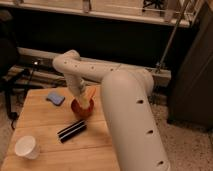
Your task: Place the pepper in the ceramic bowl
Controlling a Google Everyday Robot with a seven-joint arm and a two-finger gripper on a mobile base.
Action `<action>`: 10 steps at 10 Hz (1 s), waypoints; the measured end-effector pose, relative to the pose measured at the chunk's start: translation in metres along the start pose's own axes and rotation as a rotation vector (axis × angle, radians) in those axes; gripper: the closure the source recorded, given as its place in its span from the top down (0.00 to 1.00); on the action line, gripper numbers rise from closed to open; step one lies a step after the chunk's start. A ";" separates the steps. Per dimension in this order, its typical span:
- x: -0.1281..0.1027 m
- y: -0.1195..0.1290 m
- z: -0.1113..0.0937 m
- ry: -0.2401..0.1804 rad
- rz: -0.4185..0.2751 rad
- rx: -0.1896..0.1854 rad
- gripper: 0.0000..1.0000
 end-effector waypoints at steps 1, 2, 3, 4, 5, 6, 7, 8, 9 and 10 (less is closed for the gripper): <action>0.005 0.001 0.007 0.029 0.060 -0.001 0.20; 0.012 0.003 0.011 0.054 0.124 0.009 0.30; 0.019 0.006 0.013 0.082 0.188 0.020 0.42; 0.021 0.007 0.013 0.095 0.218 0.027 0.50; 0.023 0.007 0.011 0.108 0.243 0.036 0.60; 0.023 0.005 0.009 0.112 0.255 0.049 0.72; 0.023 0.003 0.008 0.111 0.259 0.058 0.78; 0.021 -0.001 0.007 0.110 0.256 0.063 0.80; 0.014 -0.011 0.004 0.110 0.235 0.072 0.80; 0.009 -0.019 0.003 0.114 0.215 0.075 0.80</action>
